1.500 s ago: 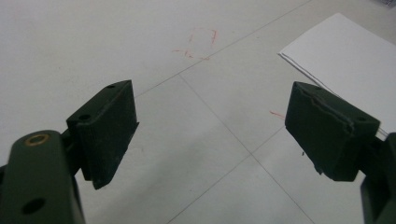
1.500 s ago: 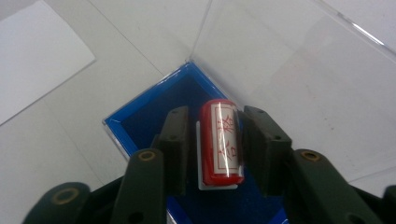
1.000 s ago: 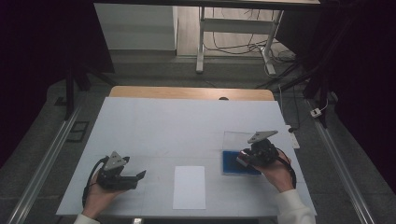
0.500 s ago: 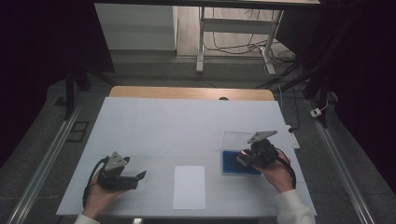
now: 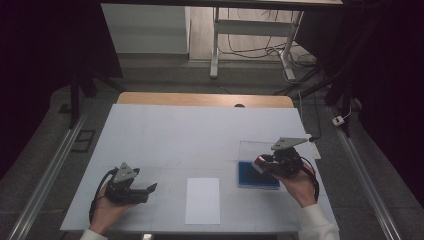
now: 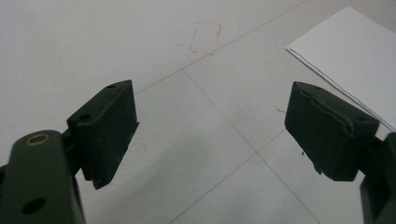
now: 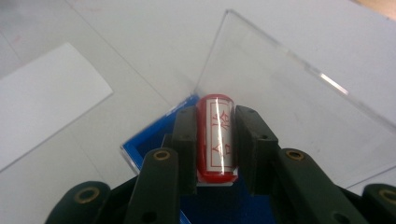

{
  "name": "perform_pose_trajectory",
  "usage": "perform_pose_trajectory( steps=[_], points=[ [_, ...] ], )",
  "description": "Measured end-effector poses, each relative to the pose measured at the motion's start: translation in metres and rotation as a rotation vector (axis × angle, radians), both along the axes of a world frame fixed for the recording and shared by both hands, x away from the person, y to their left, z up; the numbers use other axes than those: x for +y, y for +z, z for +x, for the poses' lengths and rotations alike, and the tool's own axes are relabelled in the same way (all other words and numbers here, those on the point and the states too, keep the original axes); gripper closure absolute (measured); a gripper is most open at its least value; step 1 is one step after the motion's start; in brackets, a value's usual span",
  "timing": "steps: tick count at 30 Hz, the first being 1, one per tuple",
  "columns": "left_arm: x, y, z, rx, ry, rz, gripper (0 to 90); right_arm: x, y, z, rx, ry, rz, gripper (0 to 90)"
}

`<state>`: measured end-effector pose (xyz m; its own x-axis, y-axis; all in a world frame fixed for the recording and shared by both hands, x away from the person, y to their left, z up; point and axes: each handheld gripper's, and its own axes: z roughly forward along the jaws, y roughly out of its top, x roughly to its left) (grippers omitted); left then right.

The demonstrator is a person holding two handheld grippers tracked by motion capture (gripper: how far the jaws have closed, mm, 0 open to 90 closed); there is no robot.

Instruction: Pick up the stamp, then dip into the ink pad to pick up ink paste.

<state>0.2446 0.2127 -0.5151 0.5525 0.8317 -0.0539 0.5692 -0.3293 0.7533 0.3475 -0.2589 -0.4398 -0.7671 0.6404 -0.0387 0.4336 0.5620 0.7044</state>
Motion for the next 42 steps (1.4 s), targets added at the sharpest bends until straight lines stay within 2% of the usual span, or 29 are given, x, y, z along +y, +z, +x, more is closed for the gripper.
perform_pose_trajectory(
  steps=[5, 11, 19, 31, 36, 42],
  points=[
    [-0.001, 0.000, 0.001, 0.001, -0.003, 0.004, 17.1, -0.003, 0.012, -0.006, -0.029, 0.006, 0.033, 70.9],
    [-0.002, 0.000, 0.001, 0.001, -0.003, 0.005, 17.2, -0.003, 0.021, -0.011, -0.061, 0.021, 0.047, 70.9],
    [-0.001, -0.001, 0.001, 0.002, -0.006, 0.006, 17.3, 0.001, 0.025, -0.014, -0.080, 0.037, 0.038, 70.9],
    [-0.002, 0.000, 0.003, 0.001, -0.007, 0.001, 17.3, 0.004, 0.022, -0.015, -0.070, 0.049, 0.027, 70.9],
    [-0.002, 0.000, 0.002, -0.001, -0.010, 0.002, 17.9, 0.007, 0.019, -0.014, -0.050, 0.052, 0.002, 70.9],
    [-0.002, 0.000, 0.002, -0.002, -0.010, 0.001, 18.0, 0.012, 0.007, -0.010, -0.019, 0.056, -0.049, 70.9]
  ],
)
